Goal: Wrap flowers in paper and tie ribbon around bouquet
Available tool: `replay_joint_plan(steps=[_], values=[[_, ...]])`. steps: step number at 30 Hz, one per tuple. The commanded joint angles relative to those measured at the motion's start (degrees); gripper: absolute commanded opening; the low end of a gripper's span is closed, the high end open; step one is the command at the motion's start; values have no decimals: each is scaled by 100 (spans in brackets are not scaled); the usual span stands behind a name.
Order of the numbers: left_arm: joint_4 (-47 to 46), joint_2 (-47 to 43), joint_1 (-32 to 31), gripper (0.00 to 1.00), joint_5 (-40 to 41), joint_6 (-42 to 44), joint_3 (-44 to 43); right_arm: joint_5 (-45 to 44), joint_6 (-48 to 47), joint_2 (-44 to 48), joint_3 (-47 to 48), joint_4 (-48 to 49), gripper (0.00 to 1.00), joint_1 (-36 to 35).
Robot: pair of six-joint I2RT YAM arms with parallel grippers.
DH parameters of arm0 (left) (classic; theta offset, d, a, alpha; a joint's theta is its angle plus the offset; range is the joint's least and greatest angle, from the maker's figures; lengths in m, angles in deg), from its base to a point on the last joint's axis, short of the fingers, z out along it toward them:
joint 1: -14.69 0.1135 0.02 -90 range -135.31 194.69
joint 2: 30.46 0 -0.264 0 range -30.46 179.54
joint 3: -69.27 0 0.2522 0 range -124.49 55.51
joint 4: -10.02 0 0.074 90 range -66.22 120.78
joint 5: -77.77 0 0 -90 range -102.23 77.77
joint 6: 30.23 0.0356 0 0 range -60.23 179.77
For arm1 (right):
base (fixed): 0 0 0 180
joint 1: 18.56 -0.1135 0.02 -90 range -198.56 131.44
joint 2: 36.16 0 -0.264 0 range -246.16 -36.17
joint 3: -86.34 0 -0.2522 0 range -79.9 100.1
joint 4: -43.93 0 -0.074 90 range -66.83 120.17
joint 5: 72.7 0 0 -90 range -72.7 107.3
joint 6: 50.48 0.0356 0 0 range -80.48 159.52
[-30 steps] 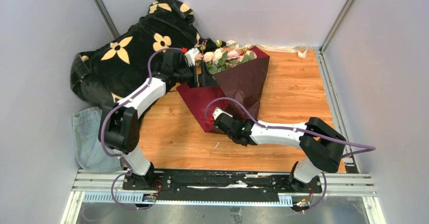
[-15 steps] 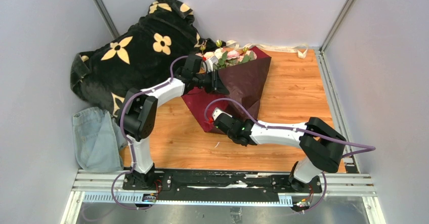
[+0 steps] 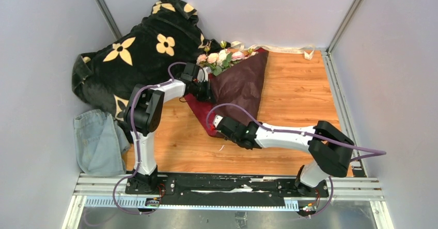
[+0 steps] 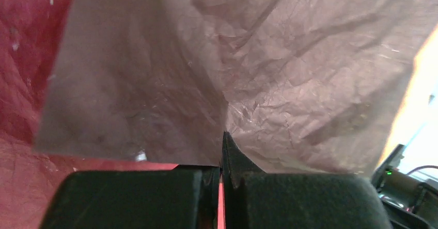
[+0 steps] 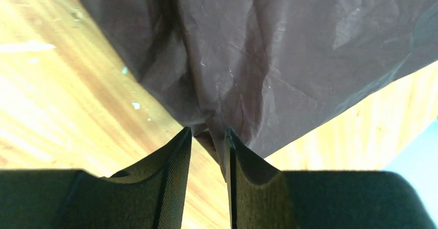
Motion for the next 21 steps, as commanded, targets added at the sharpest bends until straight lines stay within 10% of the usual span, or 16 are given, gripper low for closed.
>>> replay_joint_plan(steps=[1, 9, 15, 21], values=[[312, 281, -31, 0, 510, 473, 131, 911, 8, 554, 486, -731, 36, -86], [212, 247, -38, 0, 663, 576, 218, 3496, 306, 1763, 310, 158, 53, 1067], [245, 149, -38, 0, 712, 617, 236, 5697, 1536, 769, -179, 1216, 12, 3244], [264, 94, -38, 0, 824, 717, 189, 5754, 2027, 389, -1261, 1439, 0, 3966]])
